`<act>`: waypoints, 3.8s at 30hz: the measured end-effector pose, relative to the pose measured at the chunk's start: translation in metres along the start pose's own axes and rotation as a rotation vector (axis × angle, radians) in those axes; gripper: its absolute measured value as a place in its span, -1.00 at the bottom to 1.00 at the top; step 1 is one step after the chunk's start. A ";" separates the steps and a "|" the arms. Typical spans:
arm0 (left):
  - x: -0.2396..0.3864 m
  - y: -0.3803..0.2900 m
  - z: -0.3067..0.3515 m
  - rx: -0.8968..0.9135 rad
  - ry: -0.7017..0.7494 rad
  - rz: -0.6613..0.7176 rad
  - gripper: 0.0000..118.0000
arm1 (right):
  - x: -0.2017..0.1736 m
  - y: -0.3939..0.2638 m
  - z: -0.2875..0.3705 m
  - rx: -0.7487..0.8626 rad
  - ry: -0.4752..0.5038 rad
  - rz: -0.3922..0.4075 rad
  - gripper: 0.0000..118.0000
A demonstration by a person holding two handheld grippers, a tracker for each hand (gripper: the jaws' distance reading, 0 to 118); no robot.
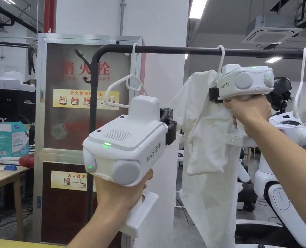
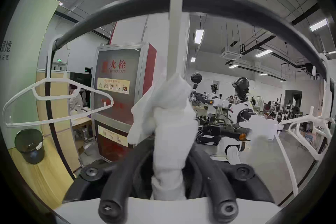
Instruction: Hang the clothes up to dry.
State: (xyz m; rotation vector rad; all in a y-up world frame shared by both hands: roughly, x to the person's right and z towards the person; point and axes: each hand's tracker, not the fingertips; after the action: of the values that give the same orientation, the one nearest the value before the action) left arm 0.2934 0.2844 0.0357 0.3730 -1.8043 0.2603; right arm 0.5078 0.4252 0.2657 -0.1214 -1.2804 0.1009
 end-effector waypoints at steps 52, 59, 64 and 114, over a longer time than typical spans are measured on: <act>-0.006 -0.129 0.014 -0.286 0.117 0.069 -1.00 | -0.094 -0.241 0.118 0.141 0.238 -0.055 -1.00; -0.034 -0.168 -0.047 -0.436 -0.080 0.063 -1.00 | -0.026 -0.254 0.047 0.001 0.401 -0.069 -1.00; -0.068 -0.177 -0.027 -0.360 -0.562 0.286 -1.00 | 0.025 -0.281 0.067 -0.015 0.862 -0.071 -1.00; -0.162 0.037 0.598 -0.382 0.887 0.003 -1.00 | -0.715 -0.191 0.151 0.148 2.433 0.112 -1.00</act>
State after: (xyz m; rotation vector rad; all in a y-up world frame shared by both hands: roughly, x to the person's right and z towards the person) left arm -0.2171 0.1180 -0.2761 -0.0338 -0.9440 0.0541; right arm 0.1619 0.1394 -0.3419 -0.0925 1.1610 0.0672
